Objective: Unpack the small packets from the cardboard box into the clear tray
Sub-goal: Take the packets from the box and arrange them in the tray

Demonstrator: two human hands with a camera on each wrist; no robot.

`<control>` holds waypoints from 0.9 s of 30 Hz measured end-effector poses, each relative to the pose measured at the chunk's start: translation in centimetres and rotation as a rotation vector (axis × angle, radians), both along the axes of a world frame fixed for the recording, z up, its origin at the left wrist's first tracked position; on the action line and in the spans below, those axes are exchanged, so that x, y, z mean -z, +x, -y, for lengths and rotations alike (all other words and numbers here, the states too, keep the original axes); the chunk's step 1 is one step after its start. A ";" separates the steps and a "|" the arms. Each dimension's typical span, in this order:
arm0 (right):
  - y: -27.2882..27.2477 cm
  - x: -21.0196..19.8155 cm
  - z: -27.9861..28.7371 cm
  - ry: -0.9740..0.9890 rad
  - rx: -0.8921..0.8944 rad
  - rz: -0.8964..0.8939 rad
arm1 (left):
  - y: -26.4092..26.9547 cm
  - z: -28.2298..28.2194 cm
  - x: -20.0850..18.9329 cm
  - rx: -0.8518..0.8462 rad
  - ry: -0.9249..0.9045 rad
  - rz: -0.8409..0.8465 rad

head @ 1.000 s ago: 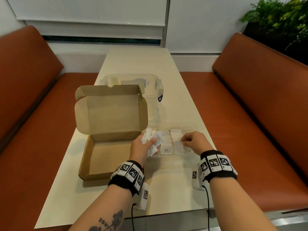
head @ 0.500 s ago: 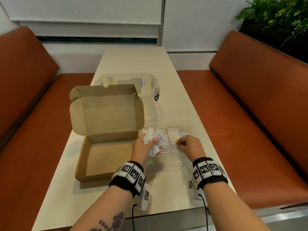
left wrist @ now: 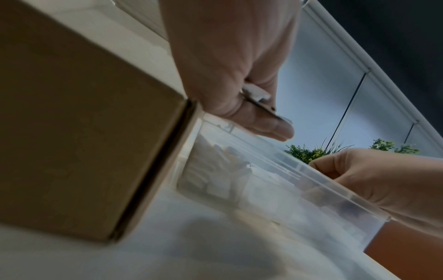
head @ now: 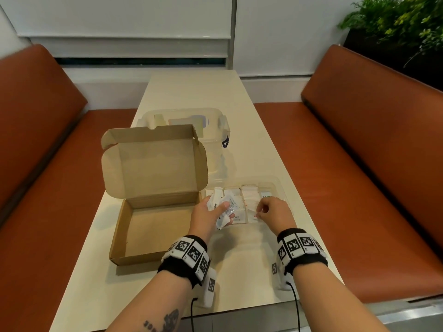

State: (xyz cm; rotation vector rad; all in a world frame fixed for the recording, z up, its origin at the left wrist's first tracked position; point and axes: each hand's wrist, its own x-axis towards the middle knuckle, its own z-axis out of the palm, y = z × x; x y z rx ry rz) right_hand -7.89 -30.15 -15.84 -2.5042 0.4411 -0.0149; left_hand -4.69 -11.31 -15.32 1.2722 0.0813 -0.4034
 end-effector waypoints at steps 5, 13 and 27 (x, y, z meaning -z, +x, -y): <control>0.1 0.1 0.0 0.026 0.016 0.028 | 0.0 -0.1 0.0 0.002 0.002 -0.012; 0.2 -1.2 -1.6 0.182 0.042 0.207 | 0.2 0.2 -0.2 0.019 0.042 -0.009; 0.7 -3.9 -2.6 0.709 0.094 0.208 | 0.8 1.6 -1.3 0.093 0.203 0.116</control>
